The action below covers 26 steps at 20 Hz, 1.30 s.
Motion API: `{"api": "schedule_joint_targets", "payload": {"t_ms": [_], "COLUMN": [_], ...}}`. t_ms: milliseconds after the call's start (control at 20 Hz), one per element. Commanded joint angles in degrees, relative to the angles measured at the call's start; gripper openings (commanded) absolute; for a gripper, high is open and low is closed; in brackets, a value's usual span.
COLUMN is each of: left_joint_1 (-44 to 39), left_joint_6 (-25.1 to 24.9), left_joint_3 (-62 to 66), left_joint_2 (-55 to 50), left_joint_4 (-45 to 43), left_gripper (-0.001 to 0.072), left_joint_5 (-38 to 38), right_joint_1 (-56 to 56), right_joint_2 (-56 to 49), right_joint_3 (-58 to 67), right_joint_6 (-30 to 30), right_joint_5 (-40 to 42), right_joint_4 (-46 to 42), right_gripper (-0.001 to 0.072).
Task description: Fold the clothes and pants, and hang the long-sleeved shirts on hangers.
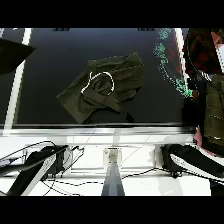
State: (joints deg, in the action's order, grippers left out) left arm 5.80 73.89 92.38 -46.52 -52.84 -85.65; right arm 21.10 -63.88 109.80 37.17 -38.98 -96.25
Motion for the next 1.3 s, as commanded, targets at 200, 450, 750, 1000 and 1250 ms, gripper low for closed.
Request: {"api": "schedule_joint_targets", "payload": {"t_ms": [200, 450, 750, 1000, 1250], "left_joint_1": [0.0, 0.0, 0.0, 0.0, 0.0], "left_joint_6": [5.9, 5.8, 5.9, 5.2, 5.4], "left_joint_3": [-6.2, -27.2, -41.2, -42.2, -49.4], "left_joint_2": [6.2, 6.1, 6.1, 6.1, 6.0], "left_joint_4": [-27.5, -30.8, -30.7, -33.7, -39.3], "left_gripper": [0.0164, 0.0164, 0.0166, 0.0166, 0.0023], "left_joint_5": [-0.8, 5.4, 11.5, 11.5, 11.5], "right_joint_1": [0.0, 0.0, 0.0, 0.0, 0.0], "right_joint_2": [0.0, 0.0, 0.0, 0.0, 0.0], "right_joint_3": [0.1, 0.1, 0.1, 0.1, 0.1], "right_joint_6": [0.0, 0.0, 0.0, 0.0, 0.0], "right_joint_5": [0.0, 0.0, 0.0, 0.0, 0.0], "right_joint_4": [0.0, 0.0, 0.0, 0.1, 0.1], "right_gripper": [0.0022, 0.0022, 0.0022, 0.0022, 0.0022]}}
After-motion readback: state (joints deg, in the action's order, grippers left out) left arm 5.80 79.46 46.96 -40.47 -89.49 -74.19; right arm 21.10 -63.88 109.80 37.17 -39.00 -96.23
